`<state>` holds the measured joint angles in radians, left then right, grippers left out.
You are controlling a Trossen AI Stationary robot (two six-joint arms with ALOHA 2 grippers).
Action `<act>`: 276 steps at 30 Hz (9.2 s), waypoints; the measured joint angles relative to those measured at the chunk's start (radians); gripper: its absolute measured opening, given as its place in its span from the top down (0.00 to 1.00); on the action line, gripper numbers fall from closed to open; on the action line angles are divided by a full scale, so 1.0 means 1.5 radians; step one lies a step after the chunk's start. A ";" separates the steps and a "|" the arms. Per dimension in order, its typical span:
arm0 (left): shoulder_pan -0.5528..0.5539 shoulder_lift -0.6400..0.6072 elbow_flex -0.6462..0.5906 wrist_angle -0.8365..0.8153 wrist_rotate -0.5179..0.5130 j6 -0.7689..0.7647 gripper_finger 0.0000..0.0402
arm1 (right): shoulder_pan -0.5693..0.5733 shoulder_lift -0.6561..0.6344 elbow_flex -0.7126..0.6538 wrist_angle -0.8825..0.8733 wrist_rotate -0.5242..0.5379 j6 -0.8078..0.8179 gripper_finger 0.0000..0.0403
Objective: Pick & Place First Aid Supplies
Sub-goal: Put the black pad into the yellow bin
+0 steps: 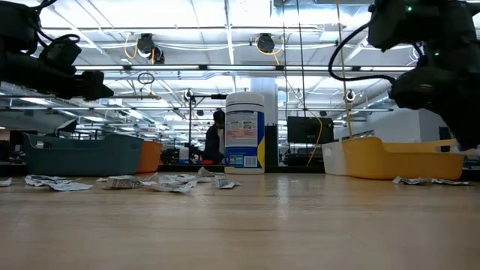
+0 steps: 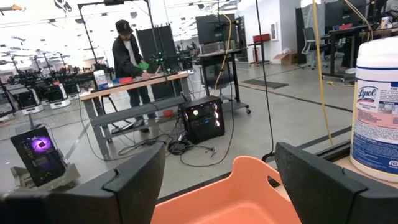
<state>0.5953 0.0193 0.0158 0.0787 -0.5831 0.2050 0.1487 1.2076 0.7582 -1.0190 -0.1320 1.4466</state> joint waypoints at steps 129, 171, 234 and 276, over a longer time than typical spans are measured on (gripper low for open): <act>0.000 0.000 0.000 0.000 0.000 0.000 0.23 | -0.128 0.085 -0.119 -0.004 -0.020 -0.566 0.66; 0.000 0.000 0.000 0.000 0.000 0.000 0.23 | -0.225 -0.025 0.066 -0.090 0.072 -0.050 1.00; 0.000 0.000 0.000 0.000 0.000 0.000 0.23 | -0.519 -0.018 0.097 -0.080 0.038 -0.304 0.57; 0.000 0.000 0.000 0.000 0.000 0.000 0.23 | -0.167 -0.013 -0.153 0.088 0.077 -0.140 0.65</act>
<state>0.5953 0.0193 0.0158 0.0784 -0.5831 0.2050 -0.1020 1.1873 0.5285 -0.8868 -0.0162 1.2370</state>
